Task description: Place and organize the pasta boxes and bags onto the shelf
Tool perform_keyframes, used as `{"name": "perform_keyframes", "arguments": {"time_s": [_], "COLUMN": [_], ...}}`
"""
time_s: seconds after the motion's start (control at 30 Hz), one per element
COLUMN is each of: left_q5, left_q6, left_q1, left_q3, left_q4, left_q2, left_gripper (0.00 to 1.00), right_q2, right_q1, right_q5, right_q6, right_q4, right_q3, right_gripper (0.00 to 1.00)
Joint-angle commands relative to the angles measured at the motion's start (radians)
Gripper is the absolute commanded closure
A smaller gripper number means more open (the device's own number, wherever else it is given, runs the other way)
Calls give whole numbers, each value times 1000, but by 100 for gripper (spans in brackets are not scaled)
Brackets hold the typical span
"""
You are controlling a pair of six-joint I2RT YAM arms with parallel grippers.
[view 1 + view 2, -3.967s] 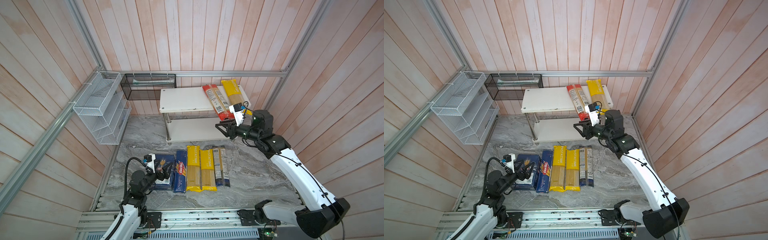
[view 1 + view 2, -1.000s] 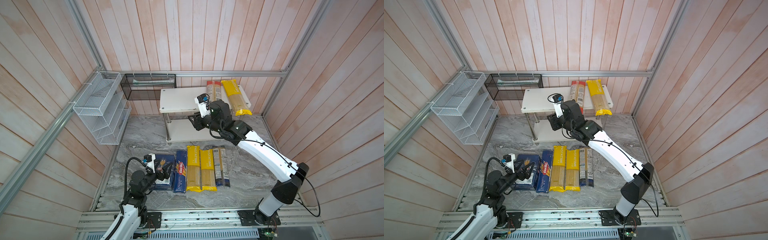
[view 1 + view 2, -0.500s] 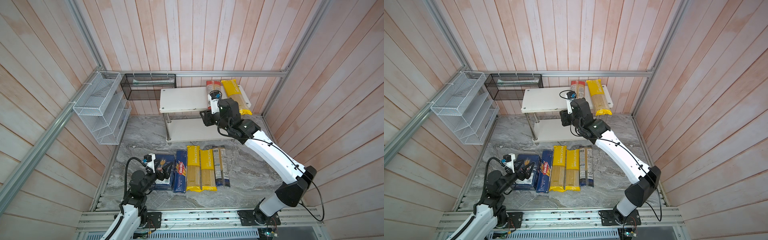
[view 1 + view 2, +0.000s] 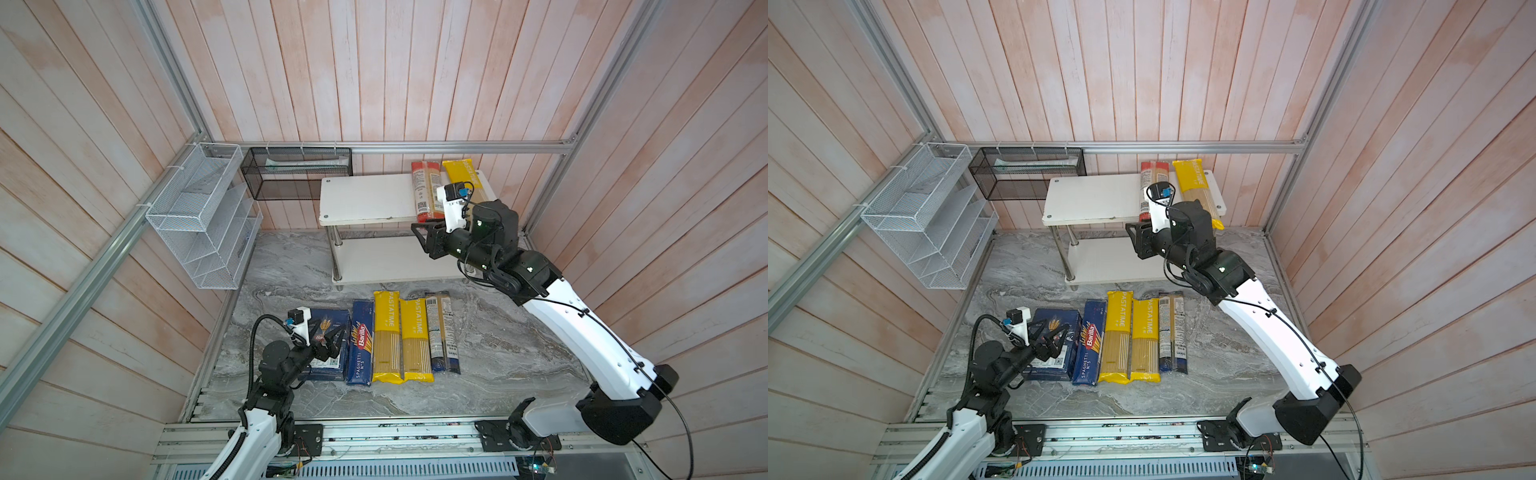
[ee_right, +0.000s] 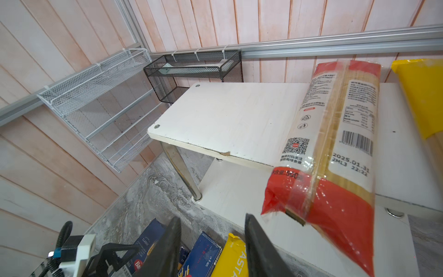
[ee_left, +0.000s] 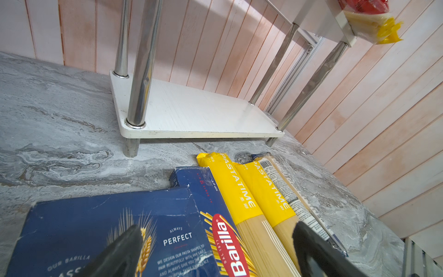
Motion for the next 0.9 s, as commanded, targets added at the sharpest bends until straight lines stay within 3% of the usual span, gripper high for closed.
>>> {"name": "perform_keyframes", "arguments": {"time_s": [0.0, 0.53, 0.67, 0.87], "left_q5": [13, 8, 6, 10], "left_q6": [0, -3, -6, -8], "left_q1": [0, -1, 0, 0], "left_q3": [-13, -22, -18, -20], "left_q4": [17, 17, 19, 27], "left_q2": [-7, -32, -20, -18], "left_gripper": [0, 0, 0, 0], "right_q2": [-44, -328, -322, -382], "right_q1": [22, 91, 89, 85], "right_q5": [-30, 123, 216, 246], "right_q6": [-3, 162, 251, 373], "right_q4": [-34, -183, -263, -175], "right_q3": [-36, -469, -562, -738], "right_gripper": [56, 55, 47, 34]}}
